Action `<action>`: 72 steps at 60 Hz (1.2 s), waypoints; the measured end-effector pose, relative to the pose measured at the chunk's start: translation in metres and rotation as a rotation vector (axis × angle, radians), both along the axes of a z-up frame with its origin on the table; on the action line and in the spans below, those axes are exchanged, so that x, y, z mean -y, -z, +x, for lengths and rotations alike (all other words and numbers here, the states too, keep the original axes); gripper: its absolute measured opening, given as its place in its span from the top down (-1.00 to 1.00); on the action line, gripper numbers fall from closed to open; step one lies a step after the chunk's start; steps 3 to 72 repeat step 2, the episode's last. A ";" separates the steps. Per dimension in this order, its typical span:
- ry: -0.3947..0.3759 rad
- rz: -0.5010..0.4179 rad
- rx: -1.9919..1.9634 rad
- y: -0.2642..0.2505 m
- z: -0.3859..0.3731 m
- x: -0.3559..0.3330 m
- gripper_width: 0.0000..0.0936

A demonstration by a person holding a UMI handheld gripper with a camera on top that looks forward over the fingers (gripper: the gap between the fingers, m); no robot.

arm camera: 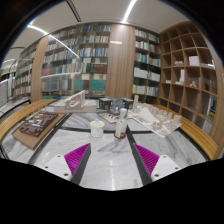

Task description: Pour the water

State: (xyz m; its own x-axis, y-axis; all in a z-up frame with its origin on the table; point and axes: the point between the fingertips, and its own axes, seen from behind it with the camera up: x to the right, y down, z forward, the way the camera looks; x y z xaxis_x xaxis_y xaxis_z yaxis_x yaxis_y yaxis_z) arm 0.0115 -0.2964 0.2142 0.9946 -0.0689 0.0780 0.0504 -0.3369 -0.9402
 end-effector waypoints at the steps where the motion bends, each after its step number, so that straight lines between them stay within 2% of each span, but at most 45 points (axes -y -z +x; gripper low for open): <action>1: -0.006 -0.009 -0.011 0.002 -0.001 0.001 -0.82; 72: -0.011 -0.013 -0.021 0.003 -0.004 0.002 -0.82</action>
